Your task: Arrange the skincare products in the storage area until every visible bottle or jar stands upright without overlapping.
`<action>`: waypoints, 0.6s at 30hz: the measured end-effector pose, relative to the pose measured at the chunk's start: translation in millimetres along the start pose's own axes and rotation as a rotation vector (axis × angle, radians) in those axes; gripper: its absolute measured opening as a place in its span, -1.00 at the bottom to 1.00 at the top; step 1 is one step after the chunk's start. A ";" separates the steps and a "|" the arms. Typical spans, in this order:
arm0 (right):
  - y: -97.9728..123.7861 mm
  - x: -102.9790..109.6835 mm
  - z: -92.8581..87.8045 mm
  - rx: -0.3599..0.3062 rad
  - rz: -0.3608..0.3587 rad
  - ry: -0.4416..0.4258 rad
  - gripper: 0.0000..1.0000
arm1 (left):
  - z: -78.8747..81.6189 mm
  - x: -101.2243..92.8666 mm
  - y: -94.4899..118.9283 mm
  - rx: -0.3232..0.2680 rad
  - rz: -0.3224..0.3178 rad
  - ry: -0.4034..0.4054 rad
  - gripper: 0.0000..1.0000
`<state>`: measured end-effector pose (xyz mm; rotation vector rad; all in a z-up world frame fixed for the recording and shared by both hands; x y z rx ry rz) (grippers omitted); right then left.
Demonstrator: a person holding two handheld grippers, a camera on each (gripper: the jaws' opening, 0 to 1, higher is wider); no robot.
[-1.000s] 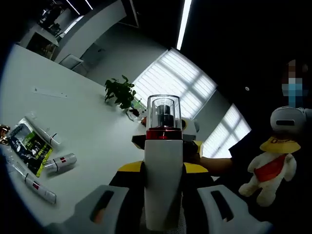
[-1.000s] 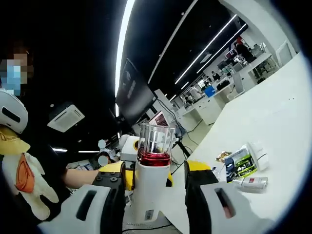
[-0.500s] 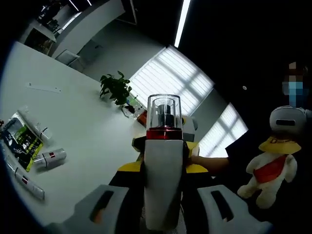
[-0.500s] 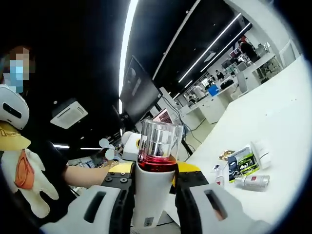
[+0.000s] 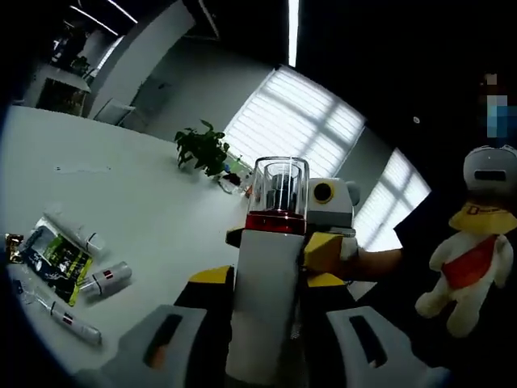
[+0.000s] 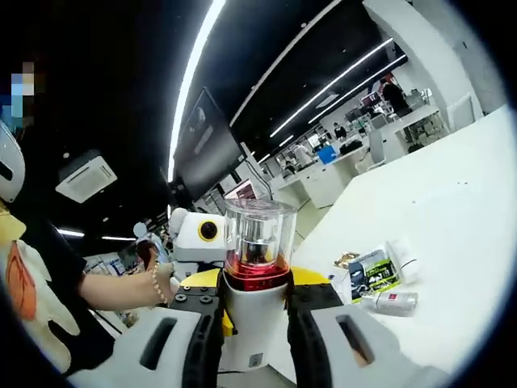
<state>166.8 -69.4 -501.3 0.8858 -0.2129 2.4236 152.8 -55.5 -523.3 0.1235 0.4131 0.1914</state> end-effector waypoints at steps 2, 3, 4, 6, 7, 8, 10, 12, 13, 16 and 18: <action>0.9 -4.4 0.8 0.002 -0.036 0.012 -0.44 | -0.2 4.8 0.6 0.015 0.064 -0.035 -0.37; 1.4 -6.8 0.3 0.007 -0.055 0.026 -0.44 | -0.4 6.8 0.8 0.024 0.087 -0.062 -0.38; 1.8 -9.4 0.1 0.011 -0.074 0.041 -0.44 | -1.7 8.8 0.4 0.040 0.121 -0.084 -0.38; 2.4 -13.6 -1.4 0.019 -0.118 0.073 -0.44 | -3.7 11.6 -0.7 0.068 0.182 -0.133 -0.38; 2.1 -15.1 -1.9 0.021 -0.133 0.081 -0.44 | -4.7 13.1 -0.9 0.080 0.209 -0.148 -0.39; 1.8 -17.3 -2.2 0.024 -0.148 0.093 -0.44 | -5.5 13.9 -1.8 0.094 0.234 -0.163 -0.39; -0.1 -19.8 -1.9 0.024 -0.186 0.118 -0.44 | -5.6 17.3 -3.2 0.105 0.298 -0.189 -0.40; -1.0 -24.2 -1.2 0.022 -0.227 0.133 -0.44 | -5.1 21.1 -4.0 0.117 0.348 -0.214 -0.41; -2.5 -24.9 -0.9 0.025 -0.239 0.143 -0.44 | -6.0 20.0 -5.8 0.128 0.375 -0.228 -0.41; -3.9 -25.1 2.2 0.003 -0.286 0.166 -0.44 | -4.8 25.4 -8.3 0.132 0.455 -0.250 -0.42; -4.0 -24.7 3.3 -0.012 -0.306 0.164 -0.44 | -2.7 28.9 -10.7 0.123 0.504 -0.268 -0.42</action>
Point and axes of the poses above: the point that each gripper's makers call its tool centre point, and the gripper's own axes: y roughly backward along the fingers, x roughly to its left, z roughly out of its top, the point moved 2 cm from there along y, roughly backward along the fingers, and after that the axes turned 11 degrees about -y, right-handed, at the moved point
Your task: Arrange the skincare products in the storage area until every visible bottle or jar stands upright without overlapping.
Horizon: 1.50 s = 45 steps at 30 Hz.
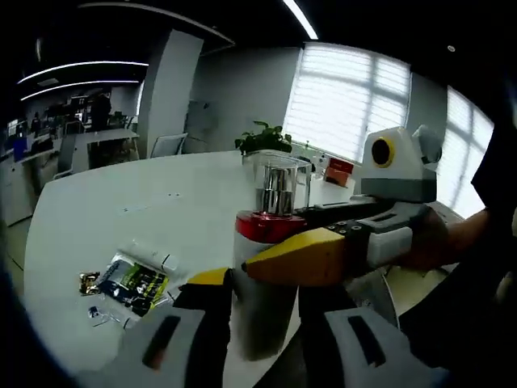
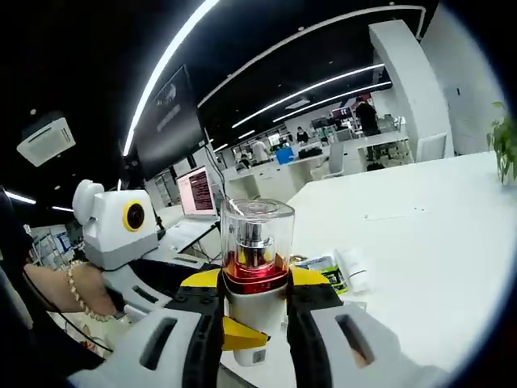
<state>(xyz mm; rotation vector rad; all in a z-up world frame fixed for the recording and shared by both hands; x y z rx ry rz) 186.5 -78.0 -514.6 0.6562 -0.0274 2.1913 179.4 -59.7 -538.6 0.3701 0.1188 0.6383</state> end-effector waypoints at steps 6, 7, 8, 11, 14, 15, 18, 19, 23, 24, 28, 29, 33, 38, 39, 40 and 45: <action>1.1 -5.4 0.1 -0.026 -0.051 -0.067 -0.44 | 4.5 -0.5 -6.8 0.020 0.077 -0.091 -0.42; 1.2 -5.4 -0.4 -0.025 -0.054 -0.071 -0.44 | 4.5 -0.3 -7.3 0.023 0.084 -0.106 -0.42; 1.1 -6.9 0.2 -0.024 -0.058 -0.071 -0.44 | 4.4 -1.0 -8.2 0.025 0.087 -0.110 -0.43; 2.0 -8.6 -0.2 -0.021 -0.064 -0.073 -0.44 | 3.0 -1.0 -8.5 0.029 0.083 -0.114 -0.43; 4.5 -11.0 0.1 -0.021 -0.065 -0.082 -0.44 | 2.9 -2.6 -9.1 0.025 0.059 -0.119 -0.44; 4.9 -11.5 0.1 -0.019 -0.064 -0.084 -0.44 | 3.0 -3.7 -9.1 0.027 0.050 -0.123 -0.44; 7.9 -11.7 -1.3 -0.013 -0.036 -0.110 -0.44 | 2.2 -4.5 -9.7 0.033 0.022 -0.130 -0.44; 8.2 -10.7 -1.3 -0.010 -0.015 -0.126 -0.44 | 1.7 -6.1 -8.7 0.035 0.002 -0.128 -0.45; 15.6 -6.1 0.5 -0.005 0.054 -0.144 -0.45 | 2.9 -11.3 -7.1 0.016 -0.092 -0.095 -0.45; 17.9 -6.3 2.4 -0.007 0.067 -0.136 -0.45 | 4.7 -11.9 -7.0 0.006 -0.113 -0.099 -0.45; 26.0 -3.9 7.6 -0.015 0.118 -0.117 -0.45 | 12.5 -20.3 -7.4 -0.030 -0.210 -0.104 -0.45; 28.1 -3.8 10.1 -0.019 0.131 -0.114 -0.44 | 14.7 -22.3 -6.8 -0.045 -0.260 -0.087 -0.45; 34.6 4.7 19.6 -0.034 0.211 -0.077 -0.41 | 23.0 -30.0 -3.7 -0.085 -0.396 -0.062 -0.45; 41.1 10.1 26.8 -0.014 0.300 -0.077 -0.40 | 31.3 -33.8 3.1 -0.137 -0.510 -0.029 -0.45; 42.1 12.1 28.1 -0.009 0.324 -0.066 -0.39 | 32.8 -34.4 4.6 -0.145 -0.532 -0.022 -0.45; 42.6 11.9 29.8 0.001 0.359 -0.056 -0.39 | 34.9 -35.7 6.7 -0.158 -0.563 -0.010 -0.45; 50.9 24.9 37.7 0.042 0.506 -0.007 -0.42 | 46.6 -43.6 20.6 -0.225 -0.719 0.082 -0.45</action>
Point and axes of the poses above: the point that each gripper's makers call its tool centre point, and the gripper's own axes: y roughly backward along the fingers, x roughly to its left, z roughly out of its top, the point moved 2 cm from there along y, roughly backward along the fingers, and after that the axes turned 11 degrees about -y, right-handed, at the moved point
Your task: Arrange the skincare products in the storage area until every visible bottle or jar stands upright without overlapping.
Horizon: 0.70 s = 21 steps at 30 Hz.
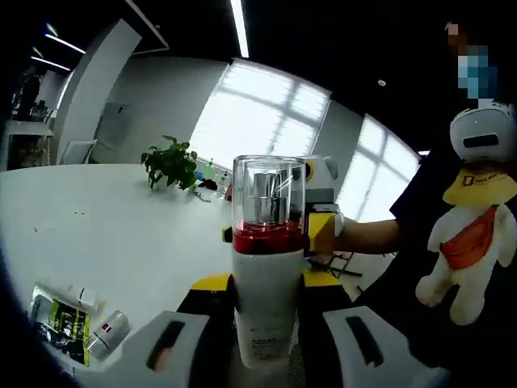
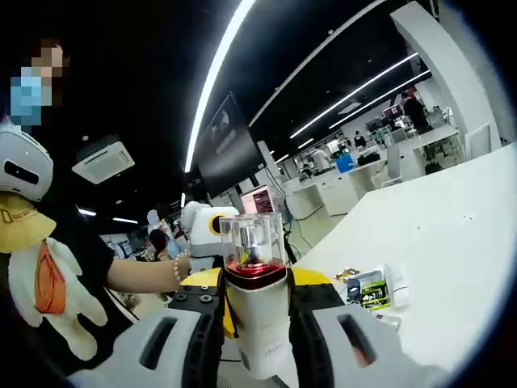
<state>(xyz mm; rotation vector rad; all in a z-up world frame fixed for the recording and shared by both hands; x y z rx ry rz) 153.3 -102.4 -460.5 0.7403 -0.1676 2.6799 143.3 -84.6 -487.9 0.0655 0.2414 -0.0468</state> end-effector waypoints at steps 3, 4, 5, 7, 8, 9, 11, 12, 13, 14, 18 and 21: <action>-1.5 14.7 1.0 0.053 0.076 0.039 -0.43 | 3.4 -9.8 -1.0 -0.005 -0.053 -0.007 -0.45; -2.4 17.0 2.3 0.057 0.087 0.043 -0.43 | 4.2 -11.9 -1.7 -0.006 -0.060 -0.003 -0.45; -3.3 19.4 2.5 0.064 0.100 0.051 -0.43 | 5.0 -13.8 -2.4 -0.008 -0.069 -0.005 -0.46; -6.7 24.9 1.3 0.091 0.129 0.061 -0.42 | 7.0 -20.1 -5.6 -0.012 -0.097 -0.009 -0.46; -8.0 27.5 0.4 0.102 0.143 0.069 -0.42 | 7.8 -22.5 -7.0 -0.013 -0.109 -0.009 -0.46; -9.1 30.6 0.2 0.110 0.160 0.076 -0.41 | 8.8 -25.3 -7.9 -0.016 -0.122 -0.015 -0.46; -9.4 32.9 0.8 0.112 0.171 0.080 -0.40 | 10.5 -27.1 -8.3 -0.026 -0.133 -0.011 -0.46; -9.4 35.2 0.9 0.111 0.184 0.096 -0.40 | 12.3 -28.1 -8.4 -0.037 -0.141 -0.007 -0.46; -9.3 35.5 0.5 0.116 0.189 0.097 -0.39 | 13.5 -28.9 -8.5 -0.043 -0.148 -0.008 -0.46; -10.4 36.8 -1.6 0.132 0.198 0.099 -0.39 | 15.1 -29.6 -8.6 -0.051 -0.157 -0.008 -0.46; -12.3 33.9 -2.2 0.141 0.182 0.080 -0.40 | 15.6 -27.5 -9.8 -0.054 -0.157 0.000 -0.46; -12.3 22.3 -0.8 0.113 0.105 0.005 -0.43 | 14.4 -18.8 -9.5 -0.056 -0.127 0.020 -0.46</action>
Point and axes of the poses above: the point that each gripper's makers call its tool centre point, and the gripper's own axes: y roughly backward along the fingers, x roughly to its left, z roughly out of its top, the point moved 2 cm from there along y, roughly backward along the fingers, and after that the axes turned 11 degrees about -y, right-handed, at the moved point
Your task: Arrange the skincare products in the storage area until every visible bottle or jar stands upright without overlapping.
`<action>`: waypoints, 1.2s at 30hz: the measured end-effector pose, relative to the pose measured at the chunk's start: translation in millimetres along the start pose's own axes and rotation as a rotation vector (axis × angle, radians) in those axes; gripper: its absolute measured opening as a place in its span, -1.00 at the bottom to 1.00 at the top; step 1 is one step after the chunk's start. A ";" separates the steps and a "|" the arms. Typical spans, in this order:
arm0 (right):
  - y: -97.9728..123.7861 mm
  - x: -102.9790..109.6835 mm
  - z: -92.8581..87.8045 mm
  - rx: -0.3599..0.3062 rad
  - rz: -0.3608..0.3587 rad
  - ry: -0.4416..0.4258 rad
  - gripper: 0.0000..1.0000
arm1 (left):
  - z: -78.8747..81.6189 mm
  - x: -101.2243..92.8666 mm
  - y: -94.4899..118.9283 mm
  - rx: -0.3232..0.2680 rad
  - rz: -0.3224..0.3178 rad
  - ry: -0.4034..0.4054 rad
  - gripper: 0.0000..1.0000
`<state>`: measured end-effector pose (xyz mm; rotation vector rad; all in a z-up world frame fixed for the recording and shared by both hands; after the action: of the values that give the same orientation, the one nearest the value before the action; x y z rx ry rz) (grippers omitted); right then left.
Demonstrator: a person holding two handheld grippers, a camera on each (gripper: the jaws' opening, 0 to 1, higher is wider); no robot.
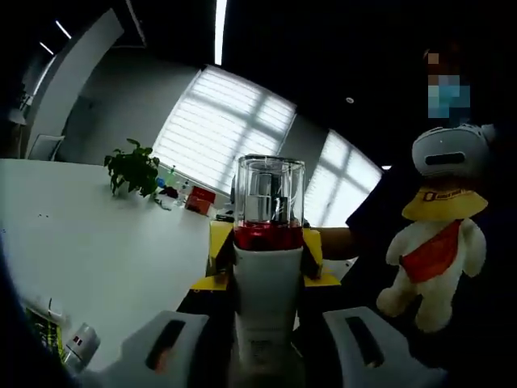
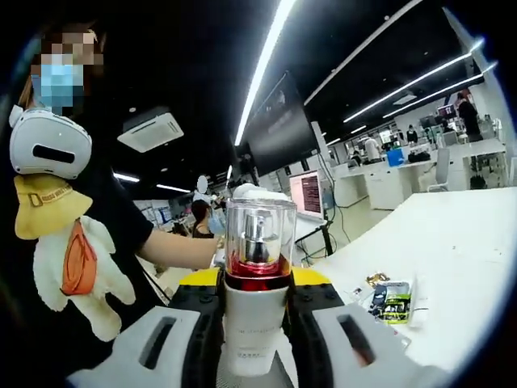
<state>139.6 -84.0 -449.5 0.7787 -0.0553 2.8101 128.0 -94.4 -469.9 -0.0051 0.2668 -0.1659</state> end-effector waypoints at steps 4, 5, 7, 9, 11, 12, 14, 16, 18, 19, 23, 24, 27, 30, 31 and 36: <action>3.9 -11.6 6.1 -0.100 -0.068 -0.086 -0.44 | 3.6 9.0 1.5 -0.040 0.051 0.020 -0.47; 4.9 -13.7 7.2 -0.121 -0.086 -0.118 -0.44 | 5.3 11.3 1.5 -0.054 0.073 0.051 -0.47; 7.3 -14.9 8.9 -0.151 -0.106 -0.122 -0.44 | 6.3 10.3 0.6 -0.062 0.082 0.045 -0.49; 9.3 -16.9 9.2 -0.172 -0.154 -0.119 -0.44 | 6.7 12.6 0.0 -0.058 0.121 0.024 -0.49; 10.8 -21.1 8.5 -0.171 -0.207 -0.107 -0.45 | 3.9 19.4 0.9 -0.024 0.193 0.001 -0.48; 12.5 -25.7 8.3 -0.174 -0.249 -0.107 -0.45 | 3.6 22.1 1.1 -0.013 0.226 -0.013 -0.48; 16.7 -35.2 6.5 -0.163 -0.320 -0.137 -0.45 | 0.9 27.9 1.9 0.029 0.327 -0.022 -0.46; 22.0 -44.1 6.9 -0.159 -0.406 -0.117 -0.45 | -1.0 32.0 1.2 0.038 0.442 -0.056 -0.45; 23.7 -47.5 6.3 -0.146 -0.474 -0.088 -0.45 | -4.5 33.7 -0.5 0.047 0.525 -0.085 -0.45; 22.9 -49.1 4.8 -0.134 -0.518 -0.064 -0.45 | -7.1 34.2 -1.9 0.057 0.555 -0.094 -0.45; 17.9 -53.0 0.3 -0.110 -0.633 0.007 -0.45 | -19.7 41.6 -4.9 0.165 0.719 -0.201 -0.46; 16.4 -54.6 -0.4 -0.110 -0.658 0.031 -0.45 | -20.2 42.9 -4.7 0.179 0.748 -0.218 -0.46; 13.0 -52.1 0.1 -0.151 -0.698 0.034 -0.45 | -20.1 44.9 -2.9 0.212 0.853 -0.261 -0.47; 12.1 -48.6 2.5 -0.243 -0.697 -0.013 -0.44 | -17.6 47.2 4.7 0.205 0.969 -0.253 -0.49; 12.4 -47.3 3.2 -0.281 -0.691 -0.032 -0.43 | -17.3 47.6 7.1 0.212 0.999 -0.273 -0.49; 15.3 -44.0 -2.3 -0.287 -0.726 -0.019 -0.42 | -24.3 45.2 2.0 0.183 0.956 -0.210 -0.49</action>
<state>171.7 -107.7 -473.7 0.5978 -0.1432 2.0514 164.9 -99.5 -505.2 0.2812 0.0226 0.7585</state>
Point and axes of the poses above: the point that each gripper's makers call its tool centre point, and the gripper's own axes: y roughly backward along the fingers, x roughly to its left, z roughly out of its top, the point moved 2 cm from there along y, roughly backward along the fingers, and after that the axes turned 11 degrees about -y, right-handed, at the moved point
